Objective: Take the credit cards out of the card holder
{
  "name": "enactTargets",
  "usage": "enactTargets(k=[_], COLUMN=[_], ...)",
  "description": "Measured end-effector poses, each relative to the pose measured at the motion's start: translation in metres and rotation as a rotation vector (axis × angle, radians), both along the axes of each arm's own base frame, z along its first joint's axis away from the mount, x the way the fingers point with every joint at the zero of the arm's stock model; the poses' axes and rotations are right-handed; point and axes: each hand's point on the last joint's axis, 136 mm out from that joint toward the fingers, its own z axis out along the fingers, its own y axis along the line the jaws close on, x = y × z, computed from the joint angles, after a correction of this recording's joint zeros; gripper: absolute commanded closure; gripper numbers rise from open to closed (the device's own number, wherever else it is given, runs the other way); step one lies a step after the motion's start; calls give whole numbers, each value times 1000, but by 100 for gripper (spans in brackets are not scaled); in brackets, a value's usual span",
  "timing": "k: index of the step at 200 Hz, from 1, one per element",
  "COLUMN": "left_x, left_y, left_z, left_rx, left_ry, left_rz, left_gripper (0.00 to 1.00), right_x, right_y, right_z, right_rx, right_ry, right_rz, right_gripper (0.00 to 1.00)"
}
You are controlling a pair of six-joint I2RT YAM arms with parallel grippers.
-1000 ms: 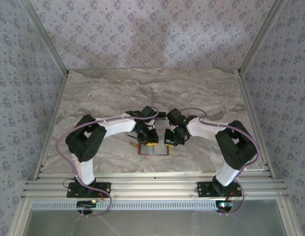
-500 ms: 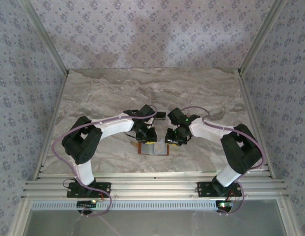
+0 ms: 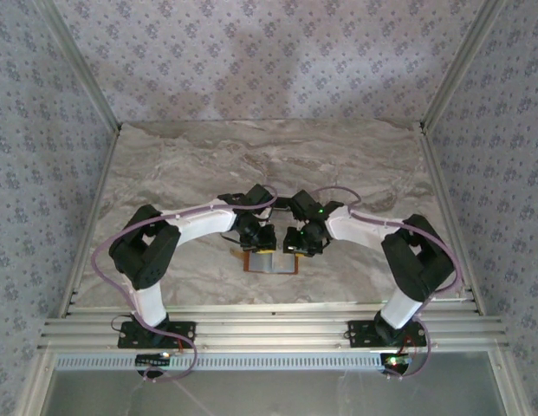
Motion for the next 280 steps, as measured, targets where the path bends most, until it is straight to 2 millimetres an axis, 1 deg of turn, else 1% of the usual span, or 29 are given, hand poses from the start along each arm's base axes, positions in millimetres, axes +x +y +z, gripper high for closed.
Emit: enactTargets(k=[30, 74, 101, 149, 198, 244, 280], left_x=[-1, -6, -7, -8, -8, -9, -9], left_y=[-1, -3, -2, -5, 0, 11, 12], left_z=[0, -6, -12, -12, -12, -18, -18], left_rx=[-5, 6, 18, 24, 101, 177, 190], left_ry=[5, 21, 32, 23, -24, -45, -52], left_rz=[-3, -15, -17, -28, -55, -76, -79], left_gripper=[82, 82, 81, 79, 78, 79, 81], right_x=[-1, 1, 1, 1, 1, 1, 1], right_y=[-2, -1, -1, -1, -1, -1, -1], right_z=[-8, -7, -7, -7, -7, -7, -7], right_rx=[-23, -21, -20, -20, -20, -20, -19], right_ry=[14, 12, 11, 11, 11, 11, 11], right_rz=[-2, 0, 1, 1, 2, 2, 3], right_gripper=[69, 75, 76, 76, 79, 79, 71])
